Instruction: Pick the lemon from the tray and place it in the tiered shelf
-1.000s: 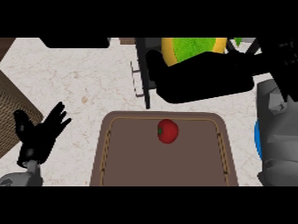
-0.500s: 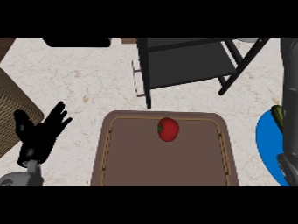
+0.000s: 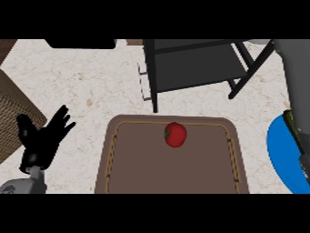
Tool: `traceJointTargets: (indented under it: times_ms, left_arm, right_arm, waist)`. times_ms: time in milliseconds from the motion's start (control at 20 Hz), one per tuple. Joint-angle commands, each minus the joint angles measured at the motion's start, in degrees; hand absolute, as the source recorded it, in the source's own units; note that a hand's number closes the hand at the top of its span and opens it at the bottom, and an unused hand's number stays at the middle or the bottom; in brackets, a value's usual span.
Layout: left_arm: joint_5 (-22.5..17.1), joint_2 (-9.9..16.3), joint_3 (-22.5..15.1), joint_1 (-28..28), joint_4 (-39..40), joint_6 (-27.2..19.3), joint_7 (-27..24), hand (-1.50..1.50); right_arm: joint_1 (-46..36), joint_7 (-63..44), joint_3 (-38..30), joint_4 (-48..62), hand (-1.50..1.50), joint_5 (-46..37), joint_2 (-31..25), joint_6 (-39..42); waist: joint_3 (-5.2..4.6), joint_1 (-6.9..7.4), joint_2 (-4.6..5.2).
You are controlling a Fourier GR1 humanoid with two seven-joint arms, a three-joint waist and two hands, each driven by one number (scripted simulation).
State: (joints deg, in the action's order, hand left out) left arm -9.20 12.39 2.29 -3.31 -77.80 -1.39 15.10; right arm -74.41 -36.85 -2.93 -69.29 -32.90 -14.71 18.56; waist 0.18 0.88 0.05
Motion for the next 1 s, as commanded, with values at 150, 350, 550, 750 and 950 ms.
traceJointTargets:
  times_ms: [150,350,550,750,950]
  left_arm:
    - [1.0,-2.3,-1.6,0.6,0.8,-0.4,0.4,0.0]
    - [-1.6,1.3,1.2,2.0,-4.0,1.9,4.5,0.0]
    - [1.1,-2.1,-0.6,-0.2,-1.2,-1.2,3.5,0.0]
    - [0.7,-1.5,-1.3,3.3,-7.2,-0.2,5.4,0.0]
    - [1.7,-2.0,-0.1,1.1,1.3,0.8,0.2,0.0]
  right_arm:
    - [-0.9,10.4,1.0,14.0,1.5,-4.8,1.1,-8.1]
    - [-4.5,12.2,-0.5,18.6,1.5,-5.1,-0.8,-7.7]
    - [-5.4,17.6,-1.4,23.5,1.5,-5.3,0.9,-12.2]
    - [-6.3,20.5,-1.6,26.7,1.5,-5.5,1.4,-13.1]
    - [-7.6,20.9,-3.0,28.4,1.5,-5.1,0.3,-12.9]
  waist:
    - [-0.23,0.4,0.4]
    - [-0.2,0.45,0.13]
    - [-0.2,0.4,0.24]
    - [-0.18,0.75,0.15]
    - [-0.22,0.11,0.24]
